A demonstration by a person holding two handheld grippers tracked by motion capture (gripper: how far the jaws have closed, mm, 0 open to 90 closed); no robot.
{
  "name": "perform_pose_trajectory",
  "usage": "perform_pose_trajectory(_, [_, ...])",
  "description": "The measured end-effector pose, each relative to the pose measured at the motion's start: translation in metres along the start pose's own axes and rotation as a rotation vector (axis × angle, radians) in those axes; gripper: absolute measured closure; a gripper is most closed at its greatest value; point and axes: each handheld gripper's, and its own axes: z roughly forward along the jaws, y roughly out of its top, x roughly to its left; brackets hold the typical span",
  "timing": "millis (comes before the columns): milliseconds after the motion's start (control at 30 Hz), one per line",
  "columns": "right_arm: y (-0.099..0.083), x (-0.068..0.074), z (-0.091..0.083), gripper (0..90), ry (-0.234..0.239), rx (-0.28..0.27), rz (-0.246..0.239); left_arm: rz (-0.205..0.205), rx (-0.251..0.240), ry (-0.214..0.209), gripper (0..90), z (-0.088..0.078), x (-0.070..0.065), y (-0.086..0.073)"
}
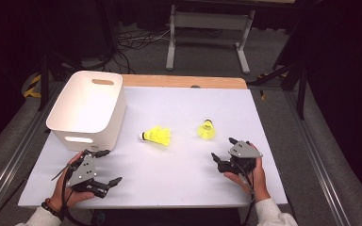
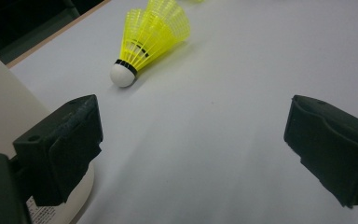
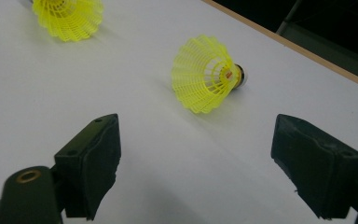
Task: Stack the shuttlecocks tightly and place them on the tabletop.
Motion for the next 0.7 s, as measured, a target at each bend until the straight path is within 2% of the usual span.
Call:
perform_pose_trajectory(100, [0.003, -0.003, 0.004, 15.2, -0.003, 0.002, 0.012, 0.0, 0.003, 0.0, 4.8, 0.0, 0.001, 0.0])
perform_pose_trajectory(133, [0.007, -0.006, 0.009, 13.1, -0.009, 0.01, 0.028, -0.002, 0.001, 0.0, 4.7, 0.0, 0.001, -0.001])
perform_pose_trajectory(367, [0.022, -0.016, 0.036, 11.7, -0.039, 0.029, 0.041, -0.002, 0.004, -0.002, 4.4, 0.0, 0.001, -0.001])
perform_pose_trajectory(633, [0.032, -0.023, 0.058, 14.0, -0.075, 0.039, 0.069, -0.005, 0.001, -0.002, 4.3, 0.0, 0.001, -0.001])
perform_pose_trajectory(700, [0.033, -0.026, 0.064, 17.4, -0.09, 0.044, 0.085, -0.005, 0.001, -0.002, 4.3, 0.0, 0.001, -0.001])
